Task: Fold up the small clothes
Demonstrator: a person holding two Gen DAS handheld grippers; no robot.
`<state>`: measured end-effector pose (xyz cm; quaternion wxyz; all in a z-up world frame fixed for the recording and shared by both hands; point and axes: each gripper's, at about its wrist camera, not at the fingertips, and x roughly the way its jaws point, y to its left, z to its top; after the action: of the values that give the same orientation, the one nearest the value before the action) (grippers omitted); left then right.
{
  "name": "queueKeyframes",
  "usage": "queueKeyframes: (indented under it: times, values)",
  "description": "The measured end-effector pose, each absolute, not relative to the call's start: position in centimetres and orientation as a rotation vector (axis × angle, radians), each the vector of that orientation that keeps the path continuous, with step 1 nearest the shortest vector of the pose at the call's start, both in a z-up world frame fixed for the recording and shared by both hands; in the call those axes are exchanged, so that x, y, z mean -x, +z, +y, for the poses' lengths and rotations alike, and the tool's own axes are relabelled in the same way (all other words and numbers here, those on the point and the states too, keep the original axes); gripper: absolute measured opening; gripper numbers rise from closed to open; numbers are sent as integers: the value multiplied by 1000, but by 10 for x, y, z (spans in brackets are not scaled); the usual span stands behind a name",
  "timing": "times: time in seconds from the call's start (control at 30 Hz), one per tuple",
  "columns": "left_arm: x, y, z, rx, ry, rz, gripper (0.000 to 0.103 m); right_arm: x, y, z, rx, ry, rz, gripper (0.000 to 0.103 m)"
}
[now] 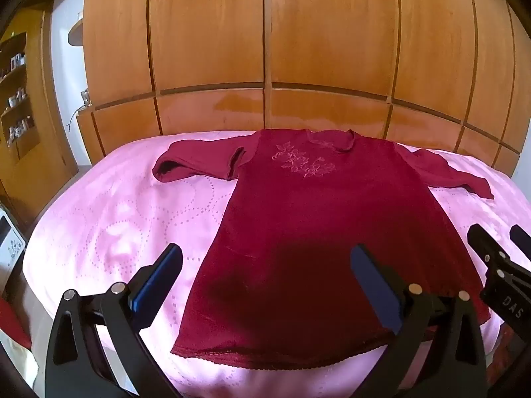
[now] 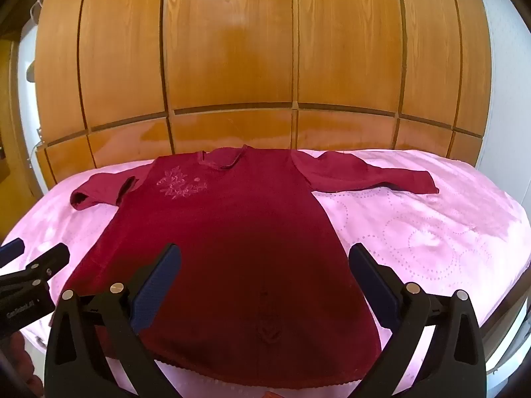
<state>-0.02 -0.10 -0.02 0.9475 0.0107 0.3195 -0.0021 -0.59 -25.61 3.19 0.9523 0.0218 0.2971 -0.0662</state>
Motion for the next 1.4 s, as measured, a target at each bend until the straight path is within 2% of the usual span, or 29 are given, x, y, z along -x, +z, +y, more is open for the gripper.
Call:
queueKeyframes:
  times: [1.4]
  values:
    - [-4,-15,6,-3,8,699,101,1,24,-256,-51,-127,628,100]
